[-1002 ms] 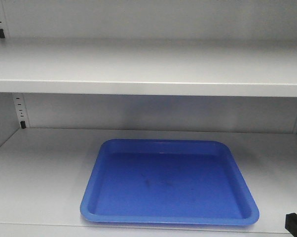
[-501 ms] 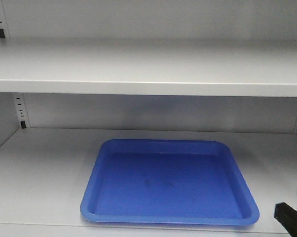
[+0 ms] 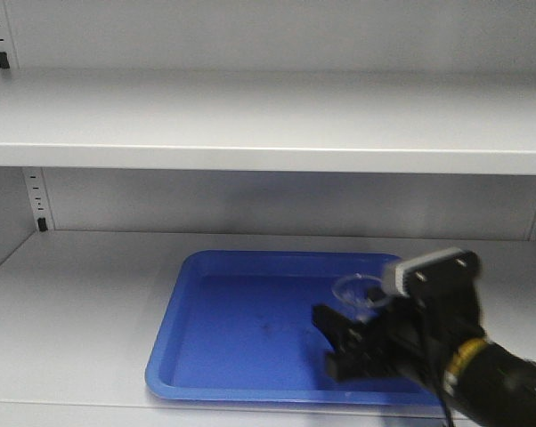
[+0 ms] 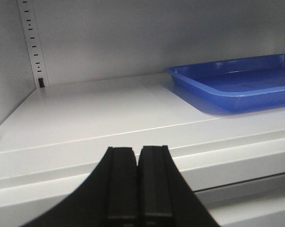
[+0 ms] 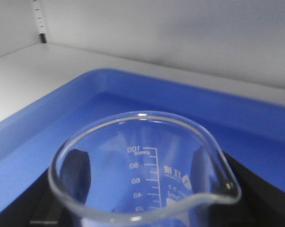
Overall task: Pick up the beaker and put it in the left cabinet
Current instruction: 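Extend the right gripper over the blue tray and lower the beaker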
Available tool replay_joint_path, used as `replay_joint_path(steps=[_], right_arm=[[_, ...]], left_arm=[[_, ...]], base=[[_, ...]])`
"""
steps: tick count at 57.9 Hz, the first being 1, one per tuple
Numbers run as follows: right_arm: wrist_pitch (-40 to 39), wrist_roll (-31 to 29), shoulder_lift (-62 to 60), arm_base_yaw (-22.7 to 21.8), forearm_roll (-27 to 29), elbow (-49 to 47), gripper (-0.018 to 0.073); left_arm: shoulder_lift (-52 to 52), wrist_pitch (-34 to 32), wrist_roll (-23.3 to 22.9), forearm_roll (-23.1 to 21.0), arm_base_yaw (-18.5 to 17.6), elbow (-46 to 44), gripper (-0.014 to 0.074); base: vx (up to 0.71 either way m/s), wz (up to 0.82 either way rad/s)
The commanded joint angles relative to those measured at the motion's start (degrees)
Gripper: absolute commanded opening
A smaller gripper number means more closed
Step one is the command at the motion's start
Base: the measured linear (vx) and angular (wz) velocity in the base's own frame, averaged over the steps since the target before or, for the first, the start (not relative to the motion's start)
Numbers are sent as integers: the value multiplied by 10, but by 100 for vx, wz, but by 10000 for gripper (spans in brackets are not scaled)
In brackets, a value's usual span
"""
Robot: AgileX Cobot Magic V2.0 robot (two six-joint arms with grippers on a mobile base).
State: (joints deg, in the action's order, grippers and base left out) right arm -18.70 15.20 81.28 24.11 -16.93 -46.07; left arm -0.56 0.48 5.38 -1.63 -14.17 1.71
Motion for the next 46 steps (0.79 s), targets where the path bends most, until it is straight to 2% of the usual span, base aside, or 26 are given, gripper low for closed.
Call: replay_joint_path(steps=[1, 15, 28, 38, 46], right_arm=[[-57, -21, 47, -1, 20, -78, -6], [-60, -32, 165, -1, 19, -183, -6], [-91, -31, 199, 0, 19, -193, 22], [-97, -31, 199, 0, 19, -193, 122], [-96, -31, 199, 0, 19, -193, 270]], left_arm=[[-11, -48, -1, -5, -3, 10, 1], [-11, -48, -1, -5, -3, 10, 1], [-11, -48, -1, -5, -3, 10, 1], [-11, -48, -1, -5, -3, 10, 1], [-11, -48, -1, -5, -3, 10, 1]], base=[[0, 0], [0, 0], [0, 0], [0, 0], [0, 0]])
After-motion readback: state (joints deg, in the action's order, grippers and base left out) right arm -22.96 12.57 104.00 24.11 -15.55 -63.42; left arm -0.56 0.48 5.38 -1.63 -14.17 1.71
